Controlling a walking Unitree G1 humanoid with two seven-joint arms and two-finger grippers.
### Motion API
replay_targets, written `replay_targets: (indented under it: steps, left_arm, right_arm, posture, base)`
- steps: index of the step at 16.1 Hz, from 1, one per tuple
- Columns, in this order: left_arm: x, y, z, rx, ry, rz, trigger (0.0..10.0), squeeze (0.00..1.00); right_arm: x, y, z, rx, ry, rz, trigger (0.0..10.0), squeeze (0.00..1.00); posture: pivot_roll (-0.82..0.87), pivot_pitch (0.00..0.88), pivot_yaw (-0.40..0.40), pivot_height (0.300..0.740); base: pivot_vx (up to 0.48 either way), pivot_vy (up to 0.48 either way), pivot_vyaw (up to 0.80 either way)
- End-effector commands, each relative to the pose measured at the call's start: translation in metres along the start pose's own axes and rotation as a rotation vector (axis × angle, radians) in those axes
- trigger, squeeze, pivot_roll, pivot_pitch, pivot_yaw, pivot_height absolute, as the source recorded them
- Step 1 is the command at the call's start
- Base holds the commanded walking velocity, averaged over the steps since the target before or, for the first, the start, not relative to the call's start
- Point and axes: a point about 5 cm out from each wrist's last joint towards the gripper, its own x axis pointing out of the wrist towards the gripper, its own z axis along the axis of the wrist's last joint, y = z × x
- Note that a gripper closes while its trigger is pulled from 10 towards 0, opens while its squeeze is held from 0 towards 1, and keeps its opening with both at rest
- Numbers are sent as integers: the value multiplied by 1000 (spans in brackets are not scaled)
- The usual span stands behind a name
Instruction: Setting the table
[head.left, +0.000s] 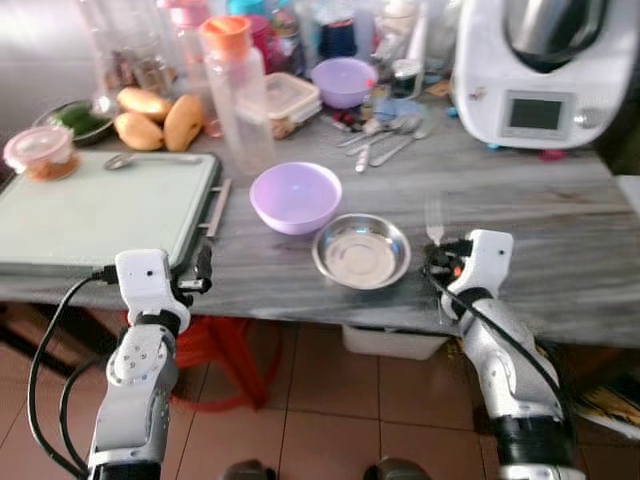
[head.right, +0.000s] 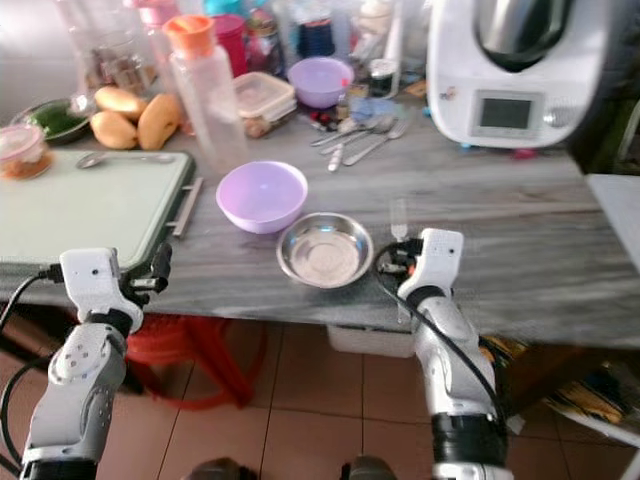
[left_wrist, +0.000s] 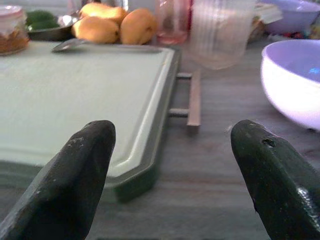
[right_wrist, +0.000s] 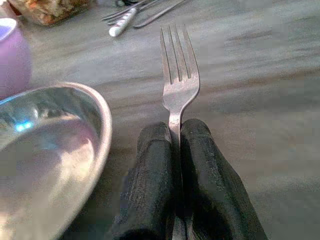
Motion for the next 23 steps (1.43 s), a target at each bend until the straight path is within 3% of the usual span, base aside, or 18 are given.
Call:
replay_targets:
  steps: [1,7,10,16,23]
  left_arm:
    - [0,1,4,16,-5,-16,10000,0]
    - [-2,5,4,25,10,-14,10000,0]
    - [-2,5,4,28,16,-17,10000,0]
    - [-1,5,4,29,27,-24,10000,0]
    - [1,4,1,39,45,-31,10000,0]
  right_arm:
    - [2,1,-6,19,45,20,10000,0]
    - [9,-2,-13,106,98,33,10000,0]
    - [6,-3,-17,101,111,29,10000,0]
    - [2,-13,-26,177,160,-40,10000,0]
    - [0,-25,-28,178,187,-106,10000,0]
  posture:
    - [8,16,56,740]
    - [18,12,57,740]
    - [17,10,60,740]
    - [16,12,61,740]
    - [14,13,67,740]
  base:
    - [0,0,0]
    - [0,0,0]
    - [0,0,0]
    - [0,0,0]
    - [0,0,0]
